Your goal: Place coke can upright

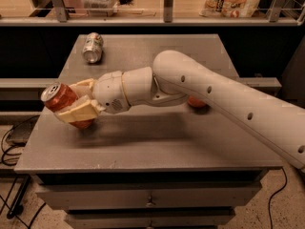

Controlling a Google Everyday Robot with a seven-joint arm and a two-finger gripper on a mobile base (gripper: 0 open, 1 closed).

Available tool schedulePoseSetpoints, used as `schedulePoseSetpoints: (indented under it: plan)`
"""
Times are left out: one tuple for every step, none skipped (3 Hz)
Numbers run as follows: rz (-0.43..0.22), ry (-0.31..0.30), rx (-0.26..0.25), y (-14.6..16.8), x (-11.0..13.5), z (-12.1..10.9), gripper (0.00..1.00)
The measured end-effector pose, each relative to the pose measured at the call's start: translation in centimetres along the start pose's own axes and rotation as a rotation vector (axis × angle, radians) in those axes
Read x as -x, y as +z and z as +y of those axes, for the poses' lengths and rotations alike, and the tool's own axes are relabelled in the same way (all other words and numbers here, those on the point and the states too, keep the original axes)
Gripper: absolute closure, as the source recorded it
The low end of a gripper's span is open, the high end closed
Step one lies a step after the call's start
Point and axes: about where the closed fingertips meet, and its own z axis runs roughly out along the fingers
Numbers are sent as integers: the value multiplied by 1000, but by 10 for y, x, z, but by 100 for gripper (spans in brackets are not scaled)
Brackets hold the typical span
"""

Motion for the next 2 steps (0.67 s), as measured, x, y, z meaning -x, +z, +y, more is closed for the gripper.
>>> schedulePoseSetpoints:
  plan:
    - [-25,5,-11,-7,4,-4,100]
    - [-42,24,-12,-9,2,-6,100]
